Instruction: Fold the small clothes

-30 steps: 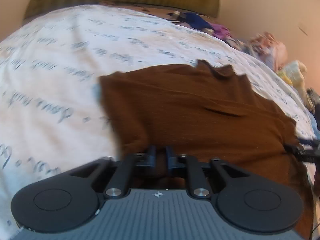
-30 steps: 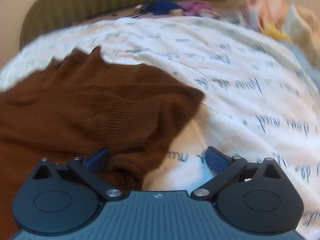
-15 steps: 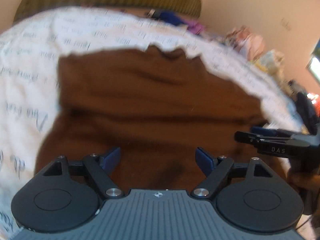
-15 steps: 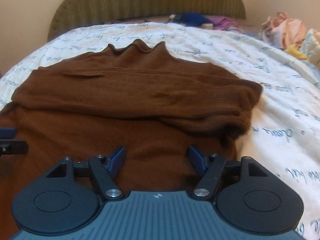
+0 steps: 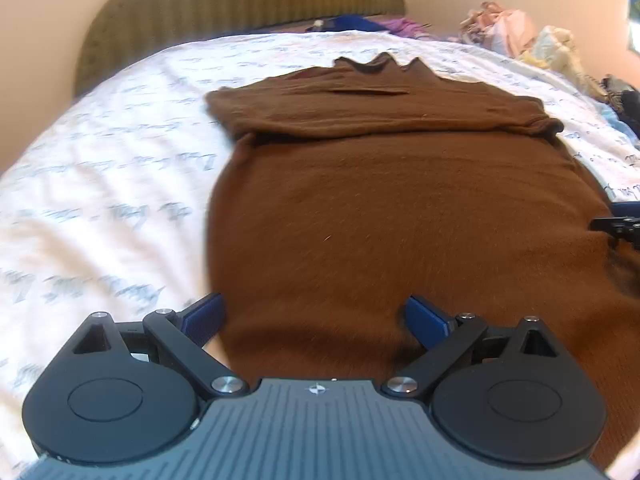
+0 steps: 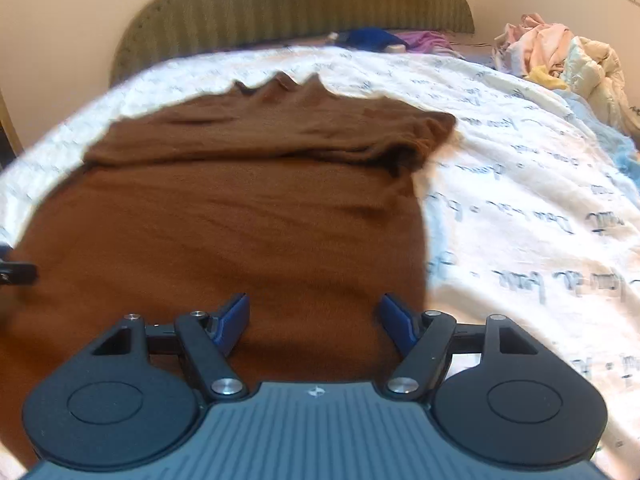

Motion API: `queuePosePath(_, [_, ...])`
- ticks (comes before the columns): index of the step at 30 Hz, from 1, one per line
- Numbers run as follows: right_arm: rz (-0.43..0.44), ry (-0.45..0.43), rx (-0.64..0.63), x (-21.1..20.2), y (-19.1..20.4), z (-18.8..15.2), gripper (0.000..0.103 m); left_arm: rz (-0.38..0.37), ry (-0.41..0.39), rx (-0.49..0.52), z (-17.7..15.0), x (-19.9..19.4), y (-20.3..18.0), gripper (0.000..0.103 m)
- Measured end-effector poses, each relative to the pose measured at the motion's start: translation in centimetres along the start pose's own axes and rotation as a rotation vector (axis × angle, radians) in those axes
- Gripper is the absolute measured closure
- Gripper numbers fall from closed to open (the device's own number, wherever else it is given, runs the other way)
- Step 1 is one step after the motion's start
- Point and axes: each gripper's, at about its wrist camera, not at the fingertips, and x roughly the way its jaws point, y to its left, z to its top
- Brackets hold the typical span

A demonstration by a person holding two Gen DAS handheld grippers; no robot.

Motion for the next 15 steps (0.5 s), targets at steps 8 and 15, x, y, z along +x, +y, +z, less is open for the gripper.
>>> queuePosePath(8, [-0.017,0.002,-0.088,1.4,5.0,-2.5,0.024,-0.101,0.017,-0.072,-1.4,1.0,-5.7,0.004])
queuePosePath(15, [-0.045,-0.042,-0.083,-2.5,4.5,-6.9,0.023,-0.013,-0.039,0.001,-3.7,-0.1,-7.2,0.0])
